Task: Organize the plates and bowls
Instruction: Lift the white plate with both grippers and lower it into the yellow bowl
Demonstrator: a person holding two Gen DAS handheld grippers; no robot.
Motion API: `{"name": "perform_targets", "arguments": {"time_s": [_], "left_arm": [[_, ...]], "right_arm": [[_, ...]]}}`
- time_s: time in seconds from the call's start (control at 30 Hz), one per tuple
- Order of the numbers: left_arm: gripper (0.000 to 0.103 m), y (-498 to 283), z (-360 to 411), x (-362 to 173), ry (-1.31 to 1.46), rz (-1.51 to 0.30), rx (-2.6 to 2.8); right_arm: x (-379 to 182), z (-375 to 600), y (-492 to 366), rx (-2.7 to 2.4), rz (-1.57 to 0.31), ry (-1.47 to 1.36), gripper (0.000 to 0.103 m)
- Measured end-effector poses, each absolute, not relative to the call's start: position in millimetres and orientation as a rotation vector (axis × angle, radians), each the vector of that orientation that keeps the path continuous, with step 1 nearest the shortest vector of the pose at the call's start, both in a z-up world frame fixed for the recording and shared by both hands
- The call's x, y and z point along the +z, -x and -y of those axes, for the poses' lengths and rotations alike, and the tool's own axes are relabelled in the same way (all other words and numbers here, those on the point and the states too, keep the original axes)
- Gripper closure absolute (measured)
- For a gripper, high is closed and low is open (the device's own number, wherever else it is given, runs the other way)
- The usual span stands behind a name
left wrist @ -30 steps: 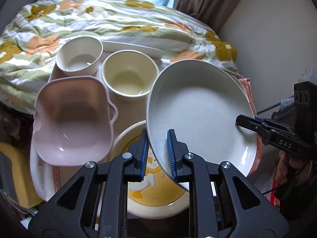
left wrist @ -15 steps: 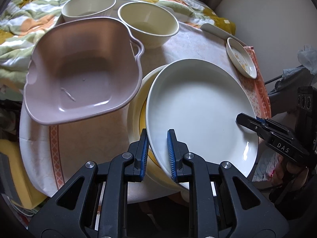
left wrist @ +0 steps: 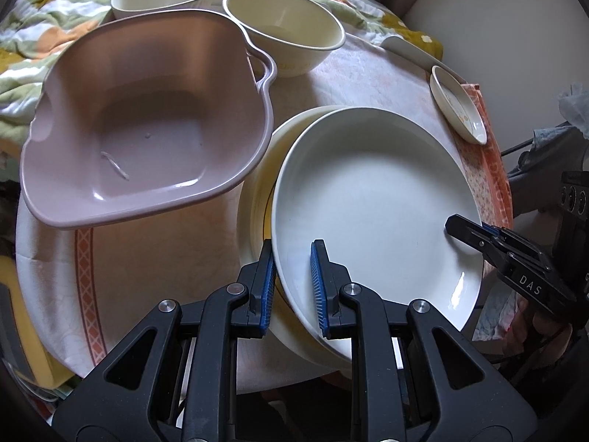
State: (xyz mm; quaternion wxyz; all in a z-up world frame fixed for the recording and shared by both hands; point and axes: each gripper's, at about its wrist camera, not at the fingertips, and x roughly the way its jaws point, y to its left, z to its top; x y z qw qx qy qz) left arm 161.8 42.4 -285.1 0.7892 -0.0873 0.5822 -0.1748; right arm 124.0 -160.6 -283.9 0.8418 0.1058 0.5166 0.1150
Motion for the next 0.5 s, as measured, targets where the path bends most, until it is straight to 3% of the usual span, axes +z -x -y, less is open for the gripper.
{"name": "perform_targets", "arguments": {"time_s": [0.5], "left_arm": [[0.085, -164, -17, -275, -0.006, -1.232, -0.296]], "right_arm": [[-281, 152, -120, 0.244, -1.086, -0.169, 0.088]]}}
